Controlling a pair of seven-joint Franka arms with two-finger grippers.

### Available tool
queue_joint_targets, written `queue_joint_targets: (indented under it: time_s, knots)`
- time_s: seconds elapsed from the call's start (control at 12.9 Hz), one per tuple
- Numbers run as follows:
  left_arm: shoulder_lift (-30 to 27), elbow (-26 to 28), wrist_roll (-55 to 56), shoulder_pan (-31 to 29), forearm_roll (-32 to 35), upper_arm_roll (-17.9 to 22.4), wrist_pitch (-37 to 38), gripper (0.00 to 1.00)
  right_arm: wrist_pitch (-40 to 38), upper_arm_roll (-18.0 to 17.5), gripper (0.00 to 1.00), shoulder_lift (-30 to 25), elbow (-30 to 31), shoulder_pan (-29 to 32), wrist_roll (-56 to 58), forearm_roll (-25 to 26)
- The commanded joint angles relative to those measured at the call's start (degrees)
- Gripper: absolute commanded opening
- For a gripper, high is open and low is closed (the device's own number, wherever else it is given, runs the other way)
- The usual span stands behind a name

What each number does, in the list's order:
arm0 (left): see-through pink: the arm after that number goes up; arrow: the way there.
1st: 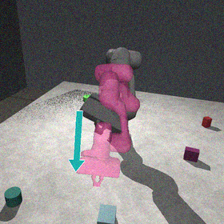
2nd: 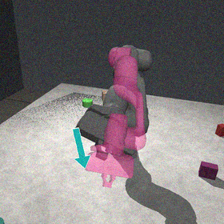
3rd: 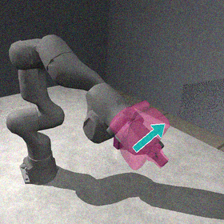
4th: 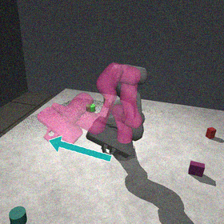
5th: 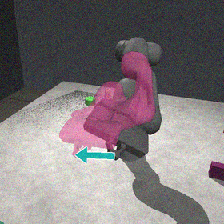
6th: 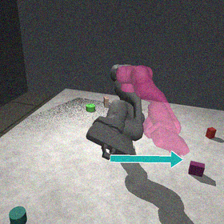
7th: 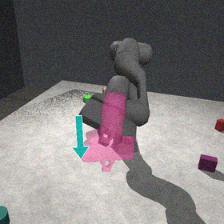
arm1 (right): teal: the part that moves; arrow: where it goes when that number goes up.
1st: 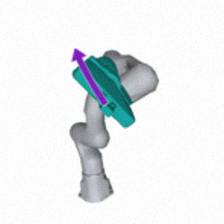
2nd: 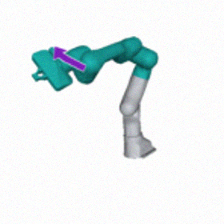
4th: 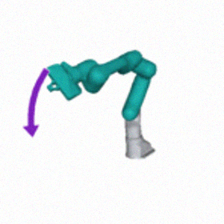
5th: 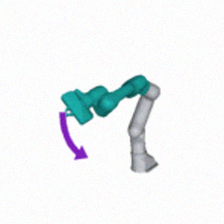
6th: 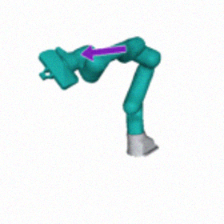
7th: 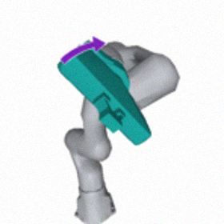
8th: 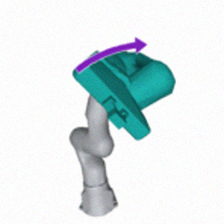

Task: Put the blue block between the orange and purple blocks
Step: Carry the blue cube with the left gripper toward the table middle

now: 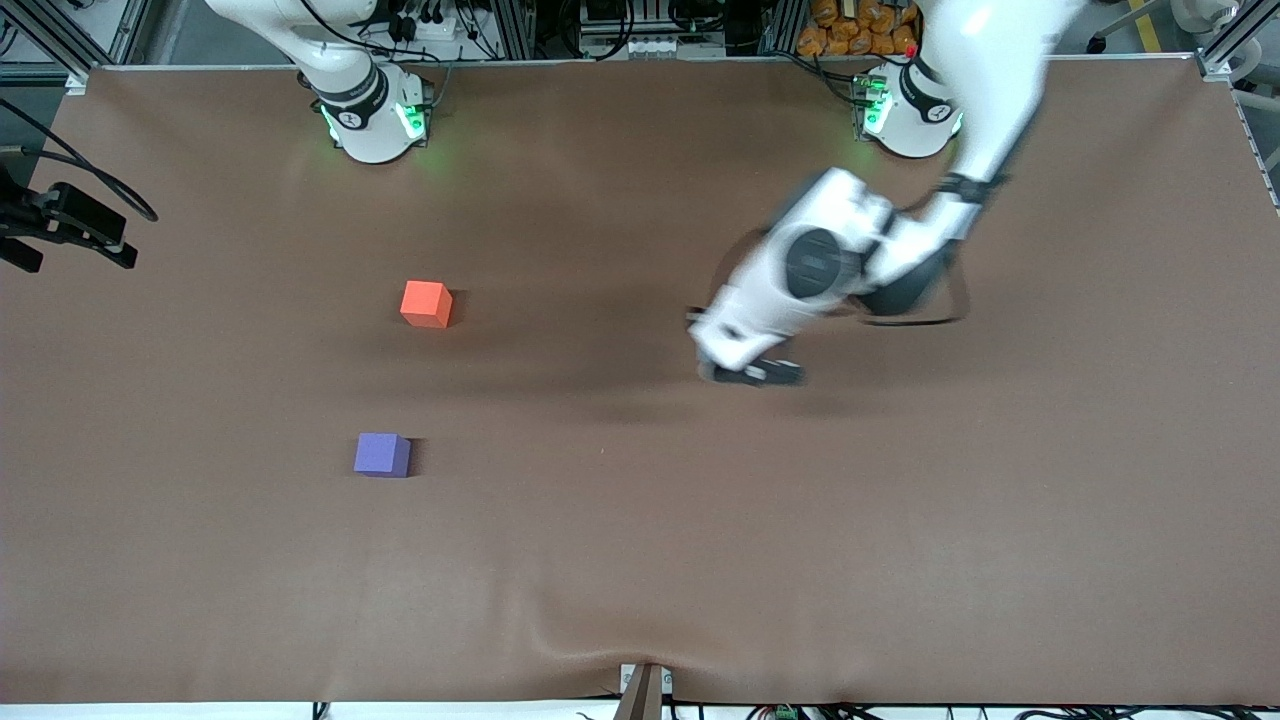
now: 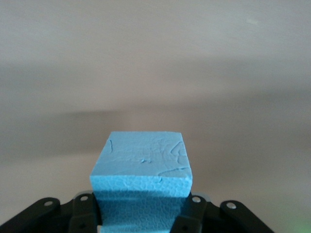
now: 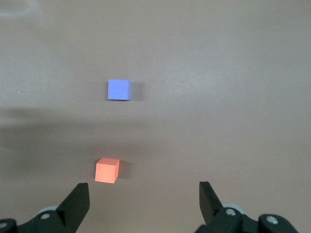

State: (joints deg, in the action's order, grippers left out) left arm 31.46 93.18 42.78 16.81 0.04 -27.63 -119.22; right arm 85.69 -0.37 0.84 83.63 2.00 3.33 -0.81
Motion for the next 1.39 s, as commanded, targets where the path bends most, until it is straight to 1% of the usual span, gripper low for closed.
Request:
queue_joint_targets:
  time_s: [0.0,0.15,0.23,0.39,0.46,0.62,0.7,0.77,0.85,0.93,1.0,1.08,1.24,1.31]
  knots:
    - [10.18,-12.56,11.06,6.99,-0.30,2.40,1.53,0.00,-0.17,-0.69,1.00,1.52,-0.49,0.99,0.97,-0.42]
    - [14.66,-16.78,19.93,12.08,-0.30,3.37,1.01,0.00,-0.53,-0.69,1.00,2.67,-0.40,0.81,1.15,-0.33]
    - [16.51,-18.28,23.89,14.37,-0.47,5.03,0.40,0.00,-0.70,-0.77,1.00,3.20,-0.40,0.47,1.06,-0.33]
    - [19.33,-19.61,28.49,19.03,-0.48,8.36,-3.80,0.00,-2.37,-1.04,1.00,3.73,-0.49,-0.24,0.97,-0.33]
    - [20.73,-19.61,29.72,20.79,-0.48,9.95,-6.61,0.03,-2.37,-1.04,1.00,3.82,-0.58,-1.02,1.23,-0.33]
    - [23.37,-19.70,29.56,21.51,-0.48,10.67,-10.32,0.15,-2.63,-1.04,1.00,3.90,-0.66,-2.17,0.80,-0.33]
    - [23.82,-19.70,29.47,21.51,-0.48,10.67,-11.11,0.30,-2.55,-1.04,1.00,3.99,-0.49,-2.26,0.88,-0.42]
    - [23.82,-19.70,29.21,21.43,-0.39,10.76,-11.21,0.92,-2.55,-1.21,1.00,4.95,-0.31,-2.61,0.88,-1.11]
    - [23.47,-19.61,28.16,21.42,-0.21,11.02,-11.21,1.00,-2.55,-1.13,1.00,5.66,-0.23,-3.83,0.62,-3.04]
    - [22.51,-19.52,28.07,21.34,-0.13,11.02,-10.69,1.00,-2.46,-1.13,1.00,6.62,-0.23,-4.71,0.36,-4.19]
    - [20.07,-19.44,27.89,20.81,0.31,11.11,-9.12,1.00,-2.20,-1.13,1.00,7.24,-0.31,-5.77,0.44,-4.46]
    - [17.00,-19.44,27.37,20.11,0.40,11.11,-5.19,1.00,-1.76,-1.13,1.00,8.11,-0.31,-7.52,0.62,-4.46]
    - [10.06,-19.44,25.00,15.12,0.05,10.23,3.43,1.00,-0.27,-1.04,1.00,9.17,-0.31,-11.64,0.36,-4.46]
    - [5.33,-19.17,23.34,13.36,-0.12,10.58,7.03,1.00,-0.35,-1.04,1.00,10.14,-0.23,-14.36,0.18,-4.46]
